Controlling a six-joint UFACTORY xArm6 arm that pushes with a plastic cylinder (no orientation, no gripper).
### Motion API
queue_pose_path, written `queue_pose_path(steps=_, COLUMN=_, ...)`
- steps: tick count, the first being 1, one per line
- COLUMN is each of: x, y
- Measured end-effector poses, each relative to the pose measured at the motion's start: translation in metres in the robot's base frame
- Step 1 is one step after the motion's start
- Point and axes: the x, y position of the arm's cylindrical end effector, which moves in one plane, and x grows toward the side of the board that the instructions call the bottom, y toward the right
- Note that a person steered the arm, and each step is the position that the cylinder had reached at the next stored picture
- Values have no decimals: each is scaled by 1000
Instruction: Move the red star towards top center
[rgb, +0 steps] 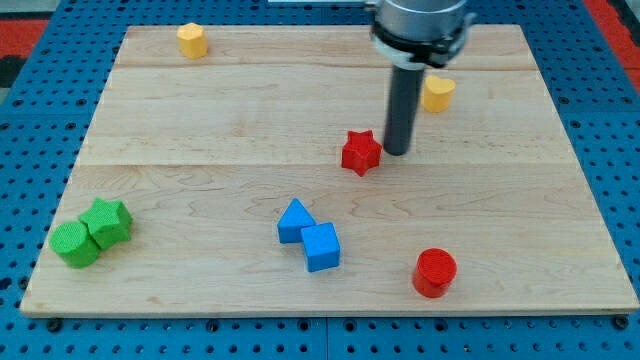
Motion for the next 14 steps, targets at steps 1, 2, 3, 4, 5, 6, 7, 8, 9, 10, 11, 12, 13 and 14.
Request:
queue_pose_path(steps=1, x=13, y=33)
queue_pose_path(steps=2, x=36, y=22)
queue_pose_path(steps=3, x=39, y=2)
queue_pose_path(steps=4, x=39, y=-11)
queue_pose_path(steps=5, x=50, y=-11)
queue_pose_path(steps=6, x=76, y=-10)
queue_pose_path(steps=7, x=86, y=-19)
queue_pose_path(steps=8, x=46, y=-70)
queue_pose_path(steps=9, x=2, y=-97)
queue_pose_path(steps=10, x=-35, y=-97)
queue_pose_path(steps=11, x=-20, y=-98)
queue_pose_path(steps=12, x=-9, y=-59)
queue_pose_path(steps=13, x=-14, y=-10)
queue_pose_path(steps=14, x=4, y=-37)
